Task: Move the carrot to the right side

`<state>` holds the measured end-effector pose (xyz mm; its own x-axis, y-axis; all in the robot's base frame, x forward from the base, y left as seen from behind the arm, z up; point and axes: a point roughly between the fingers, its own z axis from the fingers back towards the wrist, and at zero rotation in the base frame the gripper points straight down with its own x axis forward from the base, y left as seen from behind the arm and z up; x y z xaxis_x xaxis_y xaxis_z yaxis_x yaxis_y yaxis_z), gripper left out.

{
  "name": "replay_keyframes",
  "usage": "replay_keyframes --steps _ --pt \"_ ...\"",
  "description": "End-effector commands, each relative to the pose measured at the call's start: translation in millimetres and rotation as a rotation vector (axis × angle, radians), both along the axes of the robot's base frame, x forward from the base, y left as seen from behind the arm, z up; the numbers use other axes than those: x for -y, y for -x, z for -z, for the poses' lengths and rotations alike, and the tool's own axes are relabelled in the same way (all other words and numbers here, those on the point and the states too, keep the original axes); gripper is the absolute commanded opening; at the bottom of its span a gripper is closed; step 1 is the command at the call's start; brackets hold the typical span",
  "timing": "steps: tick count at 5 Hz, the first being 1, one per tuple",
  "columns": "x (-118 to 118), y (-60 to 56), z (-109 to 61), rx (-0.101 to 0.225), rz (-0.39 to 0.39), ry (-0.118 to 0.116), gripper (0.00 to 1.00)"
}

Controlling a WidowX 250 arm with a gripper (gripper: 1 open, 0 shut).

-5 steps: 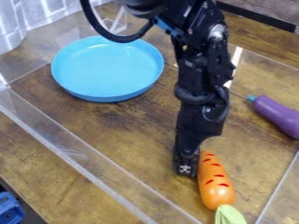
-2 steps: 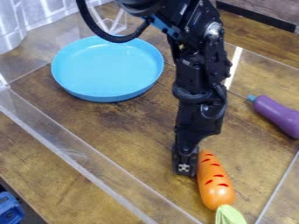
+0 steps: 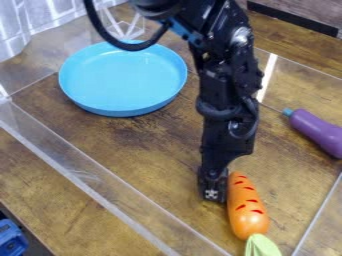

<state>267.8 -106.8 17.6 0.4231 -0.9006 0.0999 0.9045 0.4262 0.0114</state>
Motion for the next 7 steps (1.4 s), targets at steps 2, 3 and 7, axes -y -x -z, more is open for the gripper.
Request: replay_keyframes --steps 2,3,7 --pt "20.0 11.1 -10.8 0.030 -0.072 0.028 0.00" --pt "29.5 12.9 -11.7 0.041 -0.102 0.031 1.00" --pt "62.4 4.9 -11.3 0.048 -0.089 0.040 0.00"
